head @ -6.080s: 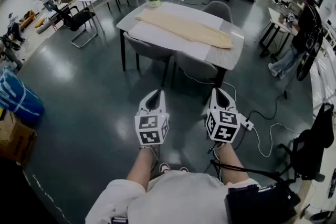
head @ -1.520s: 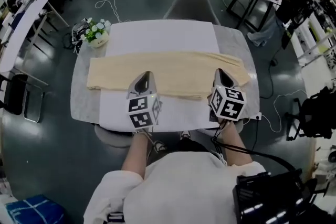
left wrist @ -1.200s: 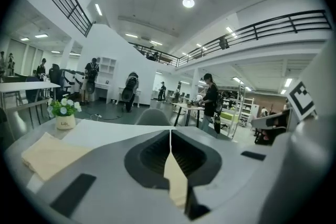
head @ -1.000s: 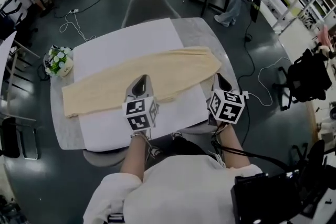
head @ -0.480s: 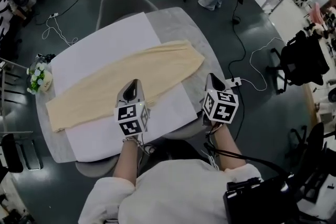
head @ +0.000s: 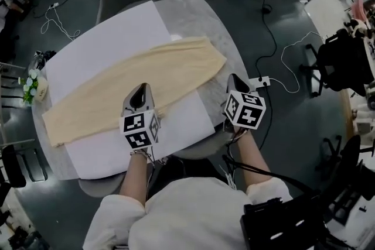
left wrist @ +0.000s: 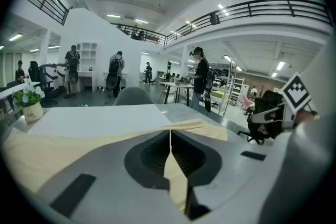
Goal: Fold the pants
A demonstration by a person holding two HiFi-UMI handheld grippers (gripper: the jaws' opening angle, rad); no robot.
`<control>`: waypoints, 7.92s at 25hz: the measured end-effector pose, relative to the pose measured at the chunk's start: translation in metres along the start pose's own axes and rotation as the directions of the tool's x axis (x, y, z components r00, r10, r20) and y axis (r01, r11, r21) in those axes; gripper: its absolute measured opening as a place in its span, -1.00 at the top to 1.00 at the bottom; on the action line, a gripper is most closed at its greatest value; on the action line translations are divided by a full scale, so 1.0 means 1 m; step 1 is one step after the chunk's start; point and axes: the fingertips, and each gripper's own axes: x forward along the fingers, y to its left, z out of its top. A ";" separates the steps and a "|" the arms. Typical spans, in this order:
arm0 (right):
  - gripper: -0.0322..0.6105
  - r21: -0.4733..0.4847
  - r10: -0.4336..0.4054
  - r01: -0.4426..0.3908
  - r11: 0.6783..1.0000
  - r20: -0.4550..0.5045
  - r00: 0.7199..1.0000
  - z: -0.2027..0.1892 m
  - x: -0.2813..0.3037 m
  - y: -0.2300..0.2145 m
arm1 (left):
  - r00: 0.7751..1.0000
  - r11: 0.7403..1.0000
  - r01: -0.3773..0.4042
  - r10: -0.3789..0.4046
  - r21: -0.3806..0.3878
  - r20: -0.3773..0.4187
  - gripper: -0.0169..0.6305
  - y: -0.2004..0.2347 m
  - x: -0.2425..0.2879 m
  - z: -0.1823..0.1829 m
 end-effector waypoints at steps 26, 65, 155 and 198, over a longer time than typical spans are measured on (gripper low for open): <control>0.51 0.010 0.036 -0.035 0.999 -0.171 0.985 -0.019 0.132 -0.028 | 0.992 0.995 -0.081 0.076 -0.049 -0.105 0.91 0.045 0.077 -0.038; 0.56 0.060 0.120 -0.106 0.993 -0.343 0.932 -0.056 0.176 -0.026 | 0.986 0.994 -0.090 0.079 -0.067 -0.147 0.91 0.035 0.088 -0.059; 0.81 -0.555 0.577 -0.674 0.487 -0.375 0.726 -0.039 -0.066 0.691 | 0.745 0.684 -0.617 0.667 -0.389 -0.009 0.91 0.428 -0.390 -0.072; 0.29 -0.376 0.708 -0.883 0.280 -0.540 0.455 -0.244 -0.082 0.903 | 0.728 0.586 -0.641 0.669 -0.496 -0.150 0.91 0.486 -0.438 -0.218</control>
